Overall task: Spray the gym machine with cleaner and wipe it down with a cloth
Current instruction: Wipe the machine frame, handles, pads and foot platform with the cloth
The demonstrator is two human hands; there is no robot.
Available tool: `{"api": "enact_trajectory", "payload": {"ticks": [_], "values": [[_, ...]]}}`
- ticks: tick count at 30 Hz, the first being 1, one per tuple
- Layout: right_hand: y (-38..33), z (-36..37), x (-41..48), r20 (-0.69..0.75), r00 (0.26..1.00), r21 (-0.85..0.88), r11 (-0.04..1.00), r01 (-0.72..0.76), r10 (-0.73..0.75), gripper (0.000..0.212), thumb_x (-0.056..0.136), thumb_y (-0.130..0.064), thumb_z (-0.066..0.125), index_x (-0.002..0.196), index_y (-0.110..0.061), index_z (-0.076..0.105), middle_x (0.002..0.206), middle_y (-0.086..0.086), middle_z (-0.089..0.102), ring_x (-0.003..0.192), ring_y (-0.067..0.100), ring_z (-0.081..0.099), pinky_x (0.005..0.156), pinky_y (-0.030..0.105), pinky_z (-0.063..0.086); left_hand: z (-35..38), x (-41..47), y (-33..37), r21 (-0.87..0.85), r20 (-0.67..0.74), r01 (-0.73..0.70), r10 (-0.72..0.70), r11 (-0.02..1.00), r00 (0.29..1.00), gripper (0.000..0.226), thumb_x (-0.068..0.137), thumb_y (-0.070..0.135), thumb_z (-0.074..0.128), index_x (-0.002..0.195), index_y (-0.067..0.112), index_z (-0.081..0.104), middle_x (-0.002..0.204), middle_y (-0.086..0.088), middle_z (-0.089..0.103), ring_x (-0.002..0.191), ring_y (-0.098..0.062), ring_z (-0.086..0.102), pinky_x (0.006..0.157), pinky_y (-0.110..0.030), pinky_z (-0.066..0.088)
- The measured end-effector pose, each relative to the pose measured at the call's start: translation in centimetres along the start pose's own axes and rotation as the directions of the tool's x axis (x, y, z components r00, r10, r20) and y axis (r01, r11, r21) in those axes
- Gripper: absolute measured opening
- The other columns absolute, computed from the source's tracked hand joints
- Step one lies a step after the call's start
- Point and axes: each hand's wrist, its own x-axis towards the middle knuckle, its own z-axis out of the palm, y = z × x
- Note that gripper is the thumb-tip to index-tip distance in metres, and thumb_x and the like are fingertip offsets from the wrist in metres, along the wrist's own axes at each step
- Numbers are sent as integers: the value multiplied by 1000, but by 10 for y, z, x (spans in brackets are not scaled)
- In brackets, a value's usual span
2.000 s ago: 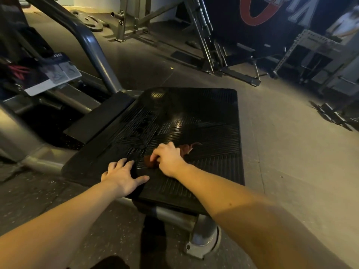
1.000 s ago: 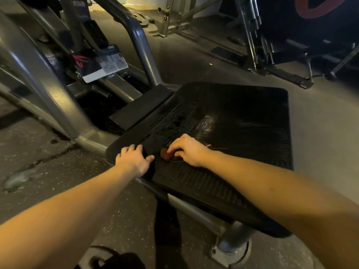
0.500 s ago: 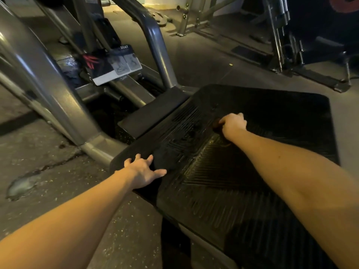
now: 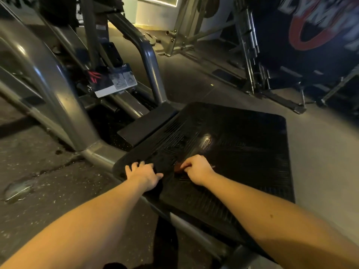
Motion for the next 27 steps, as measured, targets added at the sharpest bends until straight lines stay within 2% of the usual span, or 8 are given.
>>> {"api": "enact_trajectory", "payload": {"ticks": [3,5,8,11,14,19,21,27], "values": [[-20,-19,-28,15,999,319,946,-55,53,22,99,-13,65,114,-25,77,112,-3,71,100,9,63,84,20,50,-7,-18,5,-205,-48,-47,38,978,998,51,100,63,49,140,34,61,147,-3,56,145,-34,36,117,-51,27],[-33,-29,-42,-8,990,528,841,-118,144,20,100,-15,65,113,-24,77,107,2,73,99,16,67,82,27,55,-14,-32,8,-423,-62,-47,23,905,998,50,97,67,52,129,31,67,135,-2,63,133,-31,50,112,-49,34],[-51,-35,-56,-5,970,699,694,-169,242,15,99,-10,64,101,-17,77,102,10,75,93,21,68,81,37,56,-28,-50,13,-801,106,26,98,598,989,55,94,62,62,127,18,63,123,-4,67,115,-25,62,103,-42,46],[-60,-30,-59,42,973,776,605,-175,228,17,94,4,66,100,-10,74,97,12,73,91,22,69,81,38,54,-36,-63,16,-913,161,77,180,400,970,29,99,33,68,122,17,61,116,-4,69,103,-21,66,80,-34,53],[-57,-18,-49,81,978,771,610,-183,192,28,90,10,65,104,-13,73,107,12,74,105,26,71,97,41,58,-36,-51,16,-903,20,-23,95,430,995,13,99,11,68,112,12,66,100,-8,72,86,-20,67,62,-32,54],[-49,-3,-21,305,952,860,425,-281,14,75,91,0,73,155,-20,42,148,8,51,111,20,65,88,33,59,-46,-11,5,-888,-150,-159,55,432,987,10,92,11,76,94,17,69,99,-12,76,88,-29,72,86,-47,60],[-47,3,-8,357,932,842,455,-290,-66,86,93,-7,75,162,-25,28,144,9,60,117,24,68,98,39,57,-51,-1,4,-900,-122,-148,89,409,989,9,95,8,73,94,16,69,96,-11,75,85,-28,72,78,-44,62],[-43,-9,40,222,975,745,650,-152,-25,44,95,-11,73,138,-8,64,117,11,75,99,17,73,77,18,57,-54,35,5,-887,-126,-150,84,436,989,9,98,24,70,96,15,72,88,-7,73,82,-22,70,75,-38,60]]}}
